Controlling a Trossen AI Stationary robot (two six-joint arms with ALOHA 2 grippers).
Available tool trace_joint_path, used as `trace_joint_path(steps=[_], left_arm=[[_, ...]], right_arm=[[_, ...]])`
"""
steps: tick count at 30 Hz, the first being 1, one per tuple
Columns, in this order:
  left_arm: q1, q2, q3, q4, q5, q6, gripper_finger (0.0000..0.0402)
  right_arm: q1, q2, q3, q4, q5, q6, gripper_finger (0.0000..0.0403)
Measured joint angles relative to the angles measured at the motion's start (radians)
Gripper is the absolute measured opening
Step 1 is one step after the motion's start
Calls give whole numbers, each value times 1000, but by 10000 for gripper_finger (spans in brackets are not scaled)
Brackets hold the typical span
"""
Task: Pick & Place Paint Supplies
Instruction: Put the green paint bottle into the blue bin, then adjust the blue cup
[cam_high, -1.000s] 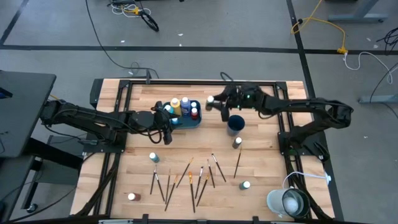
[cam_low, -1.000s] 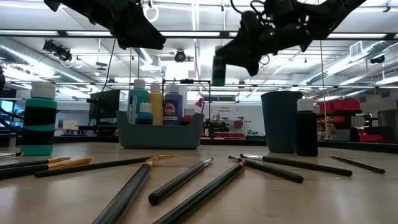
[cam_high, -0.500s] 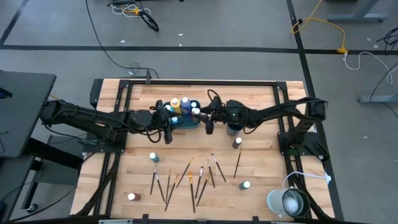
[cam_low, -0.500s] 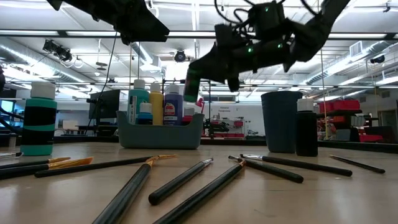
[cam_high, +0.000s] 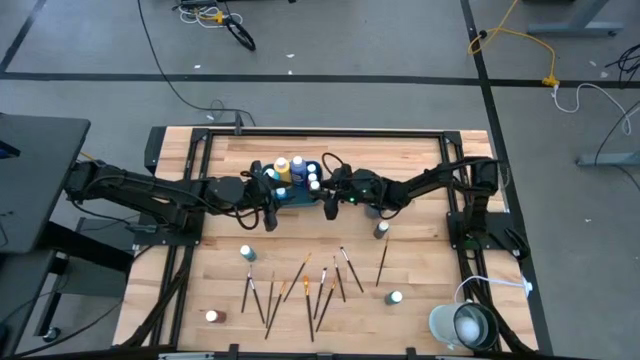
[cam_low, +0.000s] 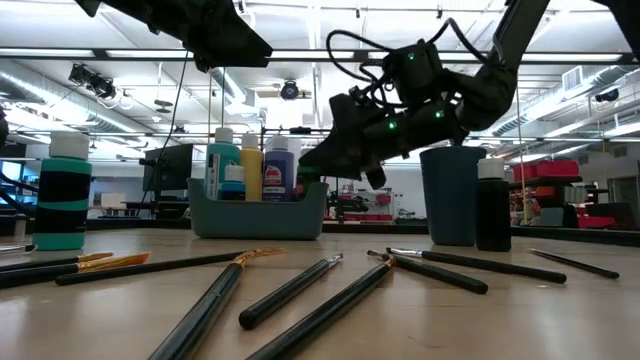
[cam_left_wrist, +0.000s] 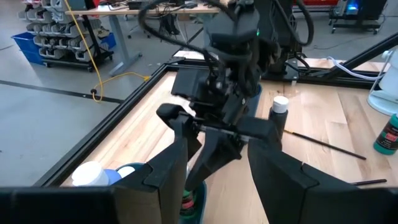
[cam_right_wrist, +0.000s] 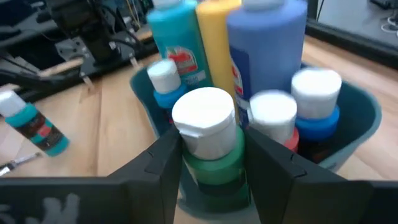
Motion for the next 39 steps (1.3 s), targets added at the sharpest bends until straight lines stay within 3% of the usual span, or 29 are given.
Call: trace_joint_path(steps=[21,31,39], left_arm=[[0,0,0,-7,0,0,179],[0,0,0,-7,0,0,179],[0,0,0,-7,0,0,179]], right_arm=[[-1,59,42,-18,67,-65,150],[-2,60,40,-7,67,-81,205],[-2,54,39,-12,68,-107,214]])
